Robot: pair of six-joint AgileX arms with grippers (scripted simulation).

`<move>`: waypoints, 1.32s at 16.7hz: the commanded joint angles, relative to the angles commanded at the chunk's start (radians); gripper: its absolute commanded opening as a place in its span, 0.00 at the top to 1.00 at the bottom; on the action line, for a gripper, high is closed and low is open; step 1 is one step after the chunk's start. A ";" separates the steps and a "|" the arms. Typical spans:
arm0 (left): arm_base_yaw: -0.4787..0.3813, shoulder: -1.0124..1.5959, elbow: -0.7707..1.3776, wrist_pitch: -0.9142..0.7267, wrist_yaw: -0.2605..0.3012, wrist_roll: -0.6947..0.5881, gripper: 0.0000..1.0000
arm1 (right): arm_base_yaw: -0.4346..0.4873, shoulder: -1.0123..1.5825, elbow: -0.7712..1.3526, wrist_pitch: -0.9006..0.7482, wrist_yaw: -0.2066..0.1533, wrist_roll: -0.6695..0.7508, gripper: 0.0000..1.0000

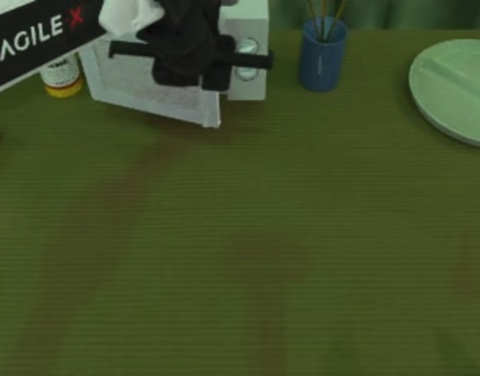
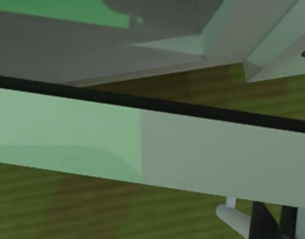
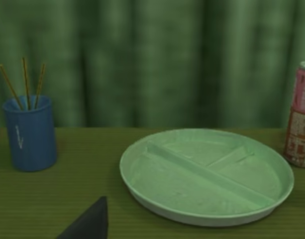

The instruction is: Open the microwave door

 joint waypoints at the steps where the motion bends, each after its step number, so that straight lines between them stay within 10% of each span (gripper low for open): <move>1: 0.000 0.000 0.000 0.000 0.000 0.000 1.00 | 0.000 0.000 0.000 0.000 0.000 0.000 0.00; 22: 0.024 -0.092 -0.135 0.058 0.065 0.117 1.00 | 0.000 0.000 0.000 0.000 0.000 0.000 0.00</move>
